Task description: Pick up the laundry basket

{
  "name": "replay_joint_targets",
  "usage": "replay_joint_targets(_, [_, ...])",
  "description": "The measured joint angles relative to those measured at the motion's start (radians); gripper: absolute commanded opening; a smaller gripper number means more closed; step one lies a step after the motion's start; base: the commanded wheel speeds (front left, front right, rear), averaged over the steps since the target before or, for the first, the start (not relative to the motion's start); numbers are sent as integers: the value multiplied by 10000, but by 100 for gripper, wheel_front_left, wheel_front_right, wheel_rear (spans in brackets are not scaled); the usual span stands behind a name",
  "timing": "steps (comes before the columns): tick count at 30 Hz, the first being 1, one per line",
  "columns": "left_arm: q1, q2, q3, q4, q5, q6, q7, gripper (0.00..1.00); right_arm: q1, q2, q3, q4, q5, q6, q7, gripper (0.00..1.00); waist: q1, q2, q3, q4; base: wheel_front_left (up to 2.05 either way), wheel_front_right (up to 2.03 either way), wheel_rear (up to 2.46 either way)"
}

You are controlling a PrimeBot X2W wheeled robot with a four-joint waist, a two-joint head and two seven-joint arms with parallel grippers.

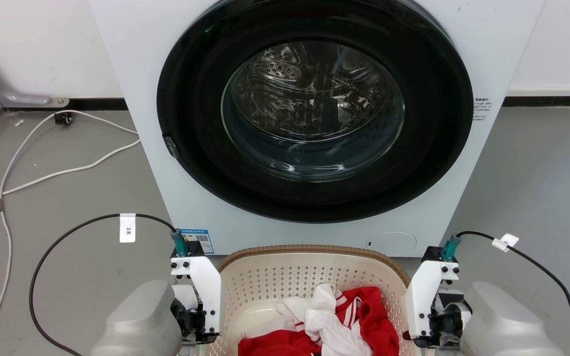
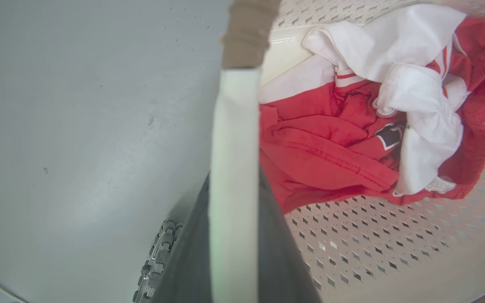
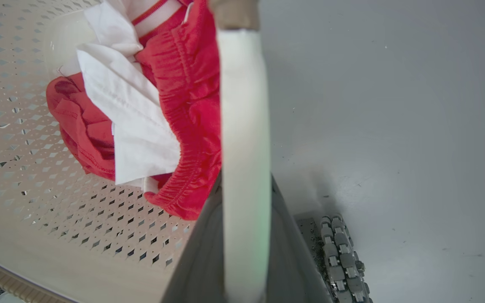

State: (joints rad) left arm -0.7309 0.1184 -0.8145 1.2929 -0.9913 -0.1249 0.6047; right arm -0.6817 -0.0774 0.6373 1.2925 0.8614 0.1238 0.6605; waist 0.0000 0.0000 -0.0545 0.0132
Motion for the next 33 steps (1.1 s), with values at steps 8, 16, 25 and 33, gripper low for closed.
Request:
replay_joint_targets(8, [-1, -19, -59, 2, -31, 2, -27, 0, 2, -8, -12, 2, 6, 0, 6, 0, 0, 0, -10, 3, 0, 0, 0])
replay_joint_targets(16, [0, -25, -113, 4, -52, 0, -54, 0, 4, -13, -23, 4, -2, 0, -2, 0, 0, 0, -22, -9, 0, 0, 0])
replay_joint_targets(25, [0, -27, -159, 4, -75, -10, -96, 0, 12, -15, -63, 4, -2, 0, -12, 0, -1, 0, -4, 9, 0, 0, 0])
replay_joint_targets(33, [0, -27, -207, 8, -146, -12, -96, 0, 44, -15, -81, 6, -2, 0, -12, 0, 0, 0, 22, 2, 0, 0, 0])
